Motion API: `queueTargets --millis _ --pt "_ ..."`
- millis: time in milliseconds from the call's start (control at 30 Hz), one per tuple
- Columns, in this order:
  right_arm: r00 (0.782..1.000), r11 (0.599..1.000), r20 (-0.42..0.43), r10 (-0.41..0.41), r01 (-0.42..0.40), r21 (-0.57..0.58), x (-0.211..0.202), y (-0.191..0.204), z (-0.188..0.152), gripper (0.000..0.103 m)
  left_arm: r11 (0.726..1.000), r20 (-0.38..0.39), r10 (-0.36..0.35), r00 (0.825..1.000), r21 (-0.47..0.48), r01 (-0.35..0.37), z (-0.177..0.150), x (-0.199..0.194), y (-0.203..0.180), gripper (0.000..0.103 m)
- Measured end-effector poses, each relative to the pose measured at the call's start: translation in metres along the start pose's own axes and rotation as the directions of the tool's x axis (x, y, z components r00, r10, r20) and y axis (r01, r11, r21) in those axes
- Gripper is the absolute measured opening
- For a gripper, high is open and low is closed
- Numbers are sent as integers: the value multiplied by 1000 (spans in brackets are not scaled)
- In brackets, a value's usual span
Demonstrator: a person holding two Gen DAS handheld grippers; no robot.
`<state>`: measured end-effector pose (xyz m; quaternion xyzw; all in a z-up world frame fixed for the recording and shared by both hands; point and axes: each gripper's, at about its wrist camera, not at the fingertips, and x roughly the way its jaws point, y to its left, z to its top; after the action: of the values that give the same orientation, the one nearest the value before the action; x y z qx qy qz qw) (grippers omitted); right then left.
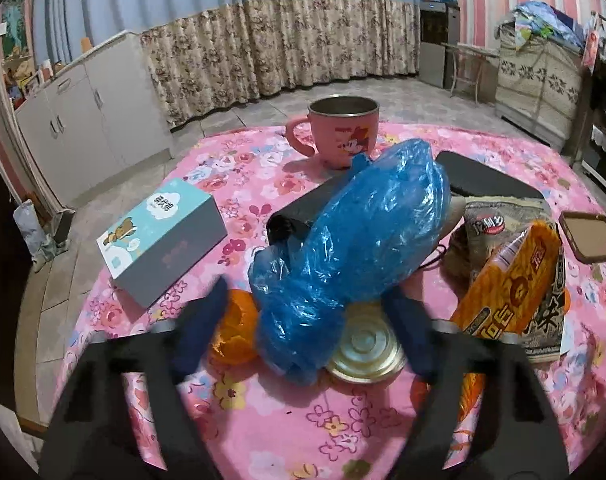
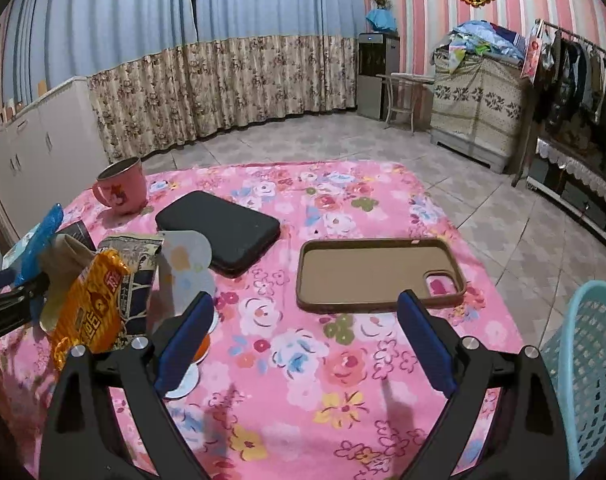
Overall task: Collect trash
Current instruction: 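Return to the table and grasp the blue plastic bag with the left tool, then grasp the printed snack packet with the right tool while the left holds the bag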
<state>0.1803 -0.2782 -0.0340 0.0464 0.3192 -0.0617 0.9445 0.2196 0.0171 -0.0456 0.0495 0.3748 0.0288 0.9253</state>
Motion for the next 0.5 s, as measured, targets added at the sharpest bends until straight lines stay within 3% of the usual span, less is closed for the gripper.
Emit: queueTargets --millis 67,167,300,500 --pt "1000 1000 2 9 -9 -14 -1 5 0 91 1000 4 -19 1000 -24 19 1 -1 3 57" --pt "1000 999 4 20 -20 -37 -3 12 -2 91 999 26 -32 999 -13 32 2 -5 2 40" --pt "999 998 -5 46 -47 -51 -3 21 -5 91 1000 37 -25 999 -11 26 2 -13 3 27" --pt "998 993 -15 68 -69 -95 -4 42 -8 91 999 87 -14 996 -30 17 3 -35 14 23"
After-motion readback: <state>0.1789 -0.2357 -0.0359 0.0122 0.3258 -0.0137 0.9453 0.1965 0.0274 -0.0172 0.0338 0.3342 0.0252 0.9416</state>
